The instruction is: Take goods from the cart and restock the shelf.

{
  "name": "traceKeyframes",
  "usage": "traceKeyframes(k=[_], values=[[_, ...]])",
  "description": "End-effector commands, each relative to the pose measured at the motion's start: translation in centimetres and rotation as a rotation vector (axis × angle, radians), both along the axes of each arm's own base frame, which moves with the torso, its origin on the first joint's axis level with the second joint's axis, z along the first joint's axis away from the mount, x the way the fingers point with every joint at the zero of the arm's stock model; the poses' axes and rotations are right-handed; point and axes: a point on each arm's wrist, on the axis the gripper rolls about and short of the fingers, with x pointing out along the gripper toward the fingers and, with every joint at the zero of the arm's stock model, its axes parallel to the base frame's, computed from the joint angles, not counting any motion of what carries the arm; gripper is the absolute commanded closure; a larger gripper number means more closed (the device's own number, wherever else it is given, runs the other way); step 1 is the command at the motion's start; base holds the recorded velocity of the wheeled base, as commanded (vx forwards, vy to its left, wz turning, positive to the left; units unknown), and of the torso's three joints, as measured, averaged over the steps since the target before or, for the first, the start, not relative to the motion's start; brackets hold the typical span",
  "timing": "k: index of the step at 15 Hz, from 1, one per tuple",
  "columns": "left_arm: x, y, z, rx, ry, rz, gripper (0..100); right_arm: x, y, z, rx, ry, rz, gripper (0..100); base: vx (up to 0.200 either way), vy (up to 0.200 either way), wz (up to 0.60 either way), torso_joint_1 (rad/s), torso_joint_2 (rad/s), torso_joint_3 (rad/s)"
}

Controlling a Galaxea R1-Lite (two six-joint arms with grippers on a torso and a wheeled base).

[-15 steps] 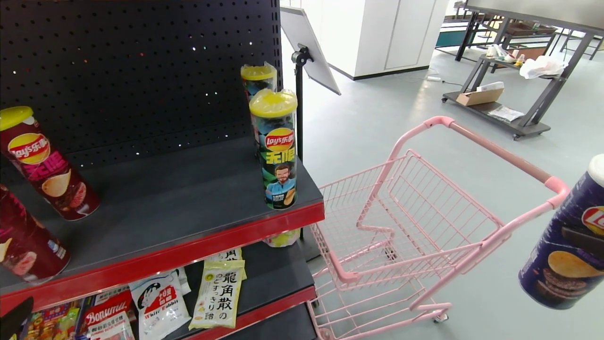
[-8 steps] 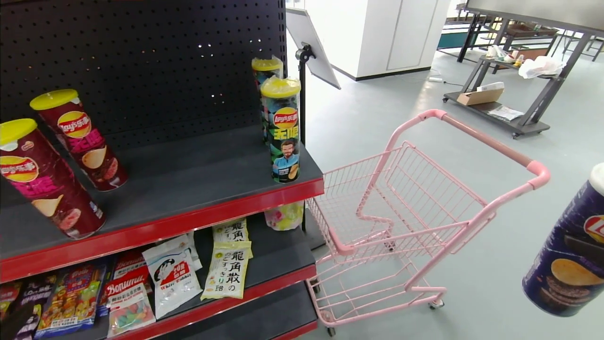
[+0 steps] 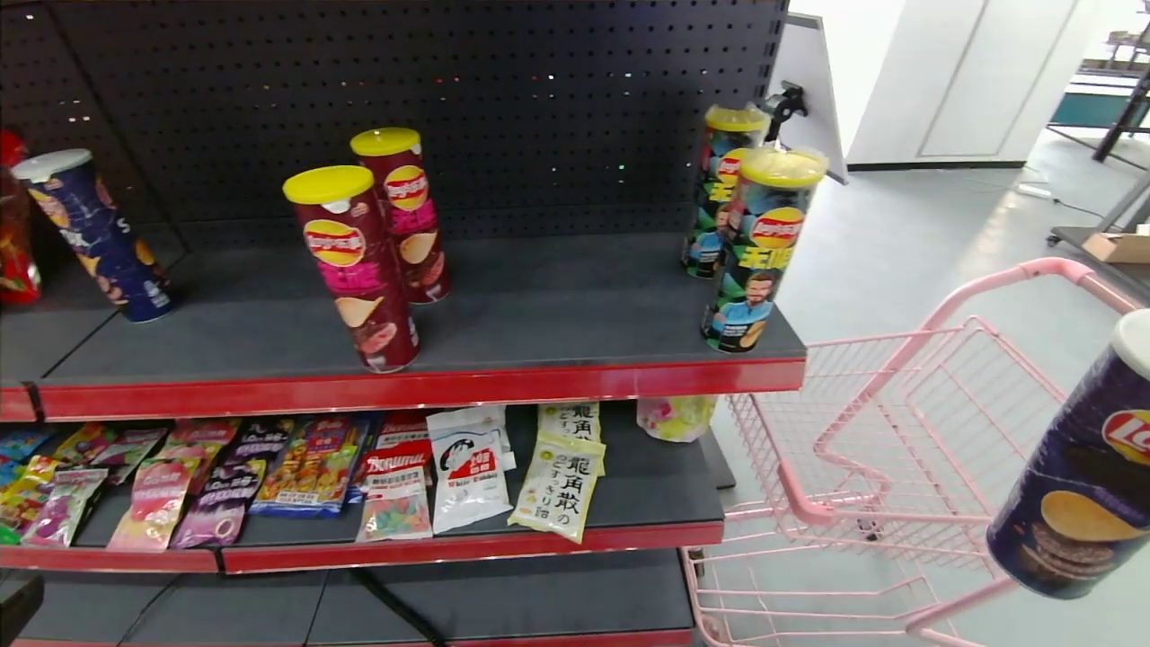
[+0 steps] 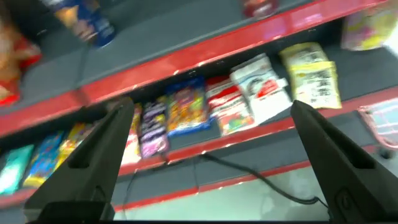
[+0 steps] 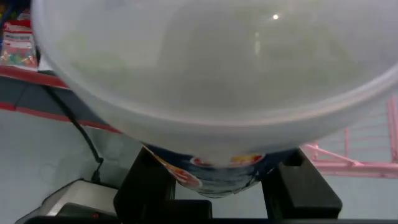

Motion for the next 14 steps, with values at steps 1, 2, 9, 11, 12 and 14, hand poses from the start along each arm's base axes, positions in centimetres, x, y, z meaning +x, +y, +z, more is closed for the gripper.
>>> traceKeyframes(k=[1,2,9,11,12,14], values=[[0.0,0.0,0.0,0.0,-0.002,0.0,0,-0.1,0.0,-0.3,0.002,-0.002,0.001,100,0.0,0.0,0.0,0.0,0.0,0.0],[0.0,0.0,0.0,0.0,-0.002,0.0,0,0.1,0.0,0.0,0.018,-0.037,0.007,100,0.0,0.0,0.0,0.0,0.0,0.0],[0.1,0.0,-0.2,0.0,0.01,0.0,0,-0.1,1.3,-0.7,0.126,-0.05,0.355,100,0.0,0.086,0.0,0.002,0.0,0.001],[0.1,0.0,-0.2,-0.001,0.007,0.0,0,-0.2,1.7,-0.4,0.193,-0.051,0.459,100,0.0,0.2,0.0,0.007,0.01,0.002],[0.1,0.0,-0.2,-0.001,0.009,-0.001,0,0.0,1.7,-0.3,0.194,-0.071,0.466,100,0.0,0.2,0.0,0.002,0.0,-0.007],[0.1,0.0,-0.1,0.0,0.007,-0.001,0,0.0,1.7,-0.2,0.193,-0.08,0.47,100,0.0,0.2,0.0,0.0,0.0,0.005]])
